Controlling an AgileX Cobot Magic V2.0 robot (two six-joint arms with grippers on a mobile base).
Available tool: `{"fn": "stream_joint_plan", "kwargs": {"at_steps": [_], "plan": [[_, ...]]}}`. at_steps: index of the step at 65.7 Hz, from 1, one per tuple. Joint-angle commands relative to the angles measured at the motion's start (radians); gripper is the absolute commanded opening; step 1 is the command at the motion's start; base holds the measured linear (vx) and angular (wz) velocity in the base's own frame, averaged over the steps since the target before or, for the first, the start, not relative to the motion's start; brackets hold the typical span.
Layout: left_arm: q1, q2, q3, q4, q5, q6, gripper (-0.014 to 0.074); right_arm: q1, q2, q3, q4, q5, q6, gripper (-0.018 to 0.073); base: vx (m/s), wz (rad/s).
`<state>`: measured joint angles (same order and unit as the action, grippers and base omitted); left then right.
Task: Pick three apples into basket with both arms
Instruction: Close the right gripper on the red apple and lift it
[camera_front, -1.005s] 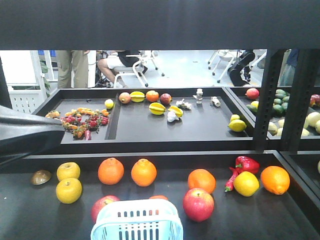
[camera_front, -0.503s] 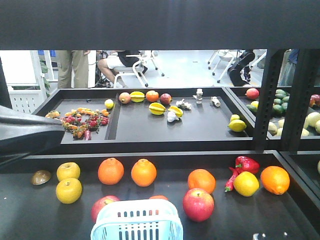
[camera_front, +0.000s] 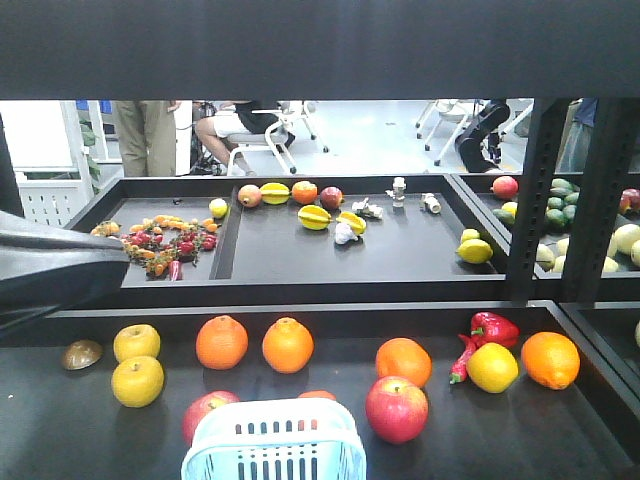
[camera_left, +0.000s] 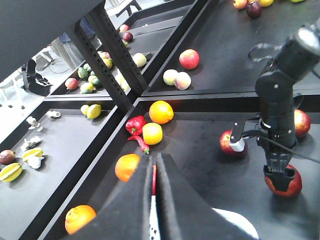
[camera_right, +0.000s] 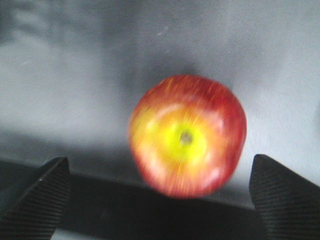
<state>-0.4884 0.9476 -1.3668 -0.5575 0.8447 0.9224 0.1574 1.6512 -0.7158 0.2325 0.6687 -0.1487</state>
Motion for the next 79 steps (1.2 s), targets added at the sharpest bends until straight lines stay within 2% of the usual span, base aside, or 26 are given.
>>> {"fn": "stream_joint_plan", "kwargs": {"at_steps": [1, 22, 34, 43, 60, 67, 79], "plan": [[-0.005, -0.007, -0.027, -0.031, -0.060, -0.010, -0.0008, -0.003, -0.004, -0.032, 0.000, -0.016, 0.005, 0.0707, 0.00, 0.00], [-0.005, -0.007, -0.027, -0.031, -0.060, -0.010, -0.0008, -0.003, 0.107, -0.082, -0.062, -0.019, 0.061, 0.0704, 0.00, 0.00], [-0.005, -0.007, -0.027, -0.031, -0.060, -0.010, -0.0008, -0.003, 0.161, -0.082, -0.064, -0.008, 0.060, 0.0685, 0.00, 0.00], [-0.005, -0.007, -0.027, -0.031, -0.060, -0.010, -0.0008, -0.003, 0.167, -0.082, -0.063, 0.001, 0.060, 0.0623, 0.00, 0.00], [-0.005, -0.007, -0.027, -0.031, -0.060, -0.010, -0.0008, 0.001, 0.167, -0.082, -0.048, -0.009, 0.060, 0.0433, 0.00, 0.00], [-0.005, -0.007, -0.027, -0.031, -0.060, -0.010, -0.0008, 0.001, 0.167, -0.082, -0.048, -0.009, 0.057, 0.0402, 0.00, 0.00], [-0.005, -0.007, -0.027, -0.031, -0.060, -0.010, -0.0008, 0.001, 0.118, -0.082, -0.048, -0.008, 0.045, 0.0401, 0.00, 0.00]]}}
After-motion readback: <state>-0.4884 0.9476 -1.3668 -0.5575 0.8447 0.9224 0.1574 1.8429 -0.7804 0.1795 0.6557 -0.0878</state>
